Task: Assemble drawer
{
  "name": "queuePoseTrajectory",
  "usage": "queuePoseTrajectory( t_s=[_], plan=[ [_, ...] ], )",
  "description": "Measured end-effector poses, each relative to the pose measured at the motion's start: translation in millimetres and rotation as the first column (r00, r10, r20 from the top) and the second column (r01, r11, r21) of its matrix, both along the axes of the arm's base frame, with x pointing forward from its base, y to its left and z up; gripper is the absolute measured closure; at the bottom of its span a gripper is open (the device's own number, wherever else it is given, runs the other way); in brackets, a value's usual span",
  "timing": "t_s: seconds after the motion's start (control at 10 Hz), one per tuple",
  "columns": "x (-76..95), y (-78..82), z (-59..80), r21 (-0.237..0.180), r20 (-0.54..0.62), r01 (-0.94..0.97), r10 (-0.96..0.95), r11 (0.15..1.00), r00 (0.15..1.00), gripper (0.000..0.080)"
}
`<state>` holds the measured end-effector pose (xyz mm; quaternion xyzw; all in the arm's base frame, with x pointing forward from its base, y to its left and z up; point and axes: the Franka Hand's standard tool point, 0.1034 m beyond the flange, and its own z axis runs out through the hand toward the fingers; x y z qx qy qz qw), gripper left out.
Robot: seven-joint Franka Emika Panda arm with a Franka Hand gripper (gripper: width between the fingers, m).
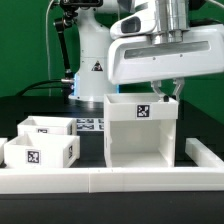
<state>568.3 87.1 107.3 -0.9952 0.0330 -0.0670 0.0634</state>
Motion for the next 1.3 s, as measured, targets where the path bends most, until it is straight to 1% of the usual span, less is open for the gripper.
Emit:
queuePoseTrajectory(
  t_s=[0.1, 0.3, 0.5, 0.6, 0.7, 0.8, 1.0, 1.2, 1.3],
  plan=[
    [-3.5, 6.1, -3.8, 0.009, -0.001, 0.065, -0.065, 0.998, 0.998, 0.0760],
    [1.7, 15.5, -3.7, 0.035, -0.009, 0.232, -0.231, 0.972, 0.973, 0.0757],
    [10.8, 16.9, -3.5, 0.066, -0.008, 0.363, -0.363, 0.930, 0.932, 0.0755],
    [16.0, 17.5, -3.3, 0.084, -0.023, 0.448, -0.448, 0.890, 0.894, 0.0751],
    [20.9, 16.5, -3.3, 0.094, -0.025, 0.490, -0.490, 0.866, 0.871, 0.0750],
    [25.9, 13.3, -3.2, 0.105, -0.007, 0.497, -0.499, 0.862, 0.867, 0.0747],
    [27.6, 15.1, -0.1, 0.130, -0.024, 0.561, -0.563, 0.818, 0.826, 0.0745],
    [28.8, 17.8, 2.0, 0.156, -0.052, 0.640, -0.641, 0.753, 0.766, 0.0745],
    [28.0, 17.8, 1.8, 0.160, -0.068, 0.670, -0.669, 0.725, 0.740, 0.0745]
  ],
)
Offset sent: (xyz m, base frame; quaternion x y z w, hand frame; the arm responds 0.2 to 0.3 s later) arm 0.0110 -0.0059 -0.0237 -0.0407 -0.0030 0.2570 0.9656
